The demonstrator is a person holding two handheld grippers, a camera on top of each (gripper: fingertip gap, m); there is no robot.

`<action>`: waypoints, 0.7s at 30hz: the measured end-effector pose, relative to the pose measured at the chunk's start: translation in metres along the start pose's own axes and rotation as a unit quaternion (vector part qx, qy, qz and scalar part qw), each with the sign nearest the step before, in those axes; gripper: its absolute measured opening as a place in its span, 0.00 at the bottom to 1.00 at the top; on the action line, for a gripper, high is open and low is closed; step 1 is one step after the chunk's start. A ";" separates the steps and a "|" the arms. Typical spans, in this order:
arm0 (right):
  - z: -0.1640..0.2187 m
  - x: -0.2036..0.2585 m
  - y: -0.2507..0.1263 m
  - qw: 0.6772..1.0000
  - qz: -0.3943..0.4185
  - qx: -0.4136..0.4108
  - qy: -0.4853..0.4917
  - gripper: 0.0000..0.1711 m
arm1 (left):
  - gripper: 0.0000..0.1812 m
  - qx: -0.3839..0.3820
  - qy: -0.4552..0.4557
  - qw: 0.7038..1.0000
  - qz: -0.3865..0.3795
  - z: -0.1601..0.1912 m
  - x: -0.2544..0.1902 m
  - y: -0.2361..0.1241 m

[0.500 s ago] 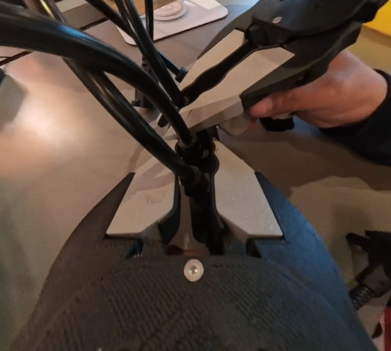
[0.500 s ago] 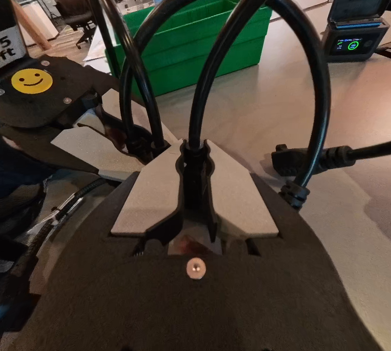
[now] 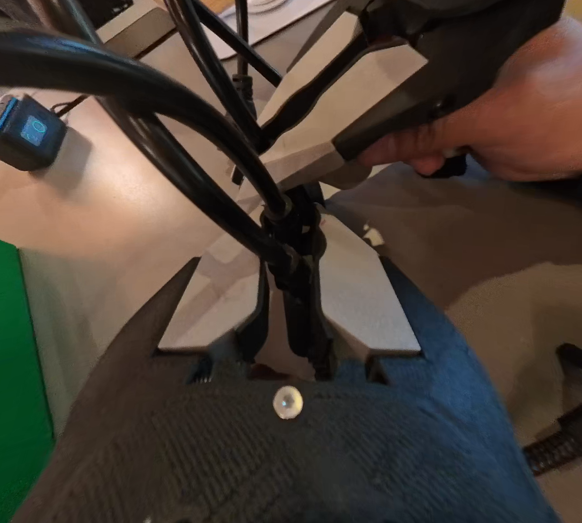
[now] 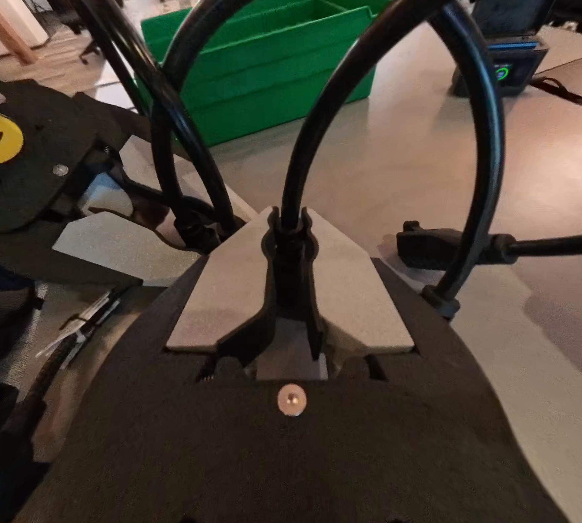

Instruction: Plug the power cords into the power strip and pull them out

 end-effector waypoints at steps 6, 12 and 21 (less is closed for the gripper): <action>0.001 0.002 -0.002 0.991 0.057 0.017 -0.121 0.07 | 0.13 -0.005 -0.013 1.000 0.006 0.001 0.007 0.001; -0.002 -0.003 0.005 1.000 0.007 0.020 -0.021 0.07 | 0.13 -0.020 -0.002 1.000 -0.011 0.000 0.004 0.000; -0.002 -0.009 0.008 1.000 0.005 0.015 -0.002 0.07 | 0.13 -0.019 0.041 0.998 -0.053 -0.001 0.005 0.005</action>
Point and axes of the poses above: each gripper's, where its closed fingertips meet, y out along the fingers, z out of its underside, x = y × z across the jaws, the point moved 3 cm from there along -y, back along the fingers, and after that the axes turned 11 degrees about z, right-handed, at the moved point
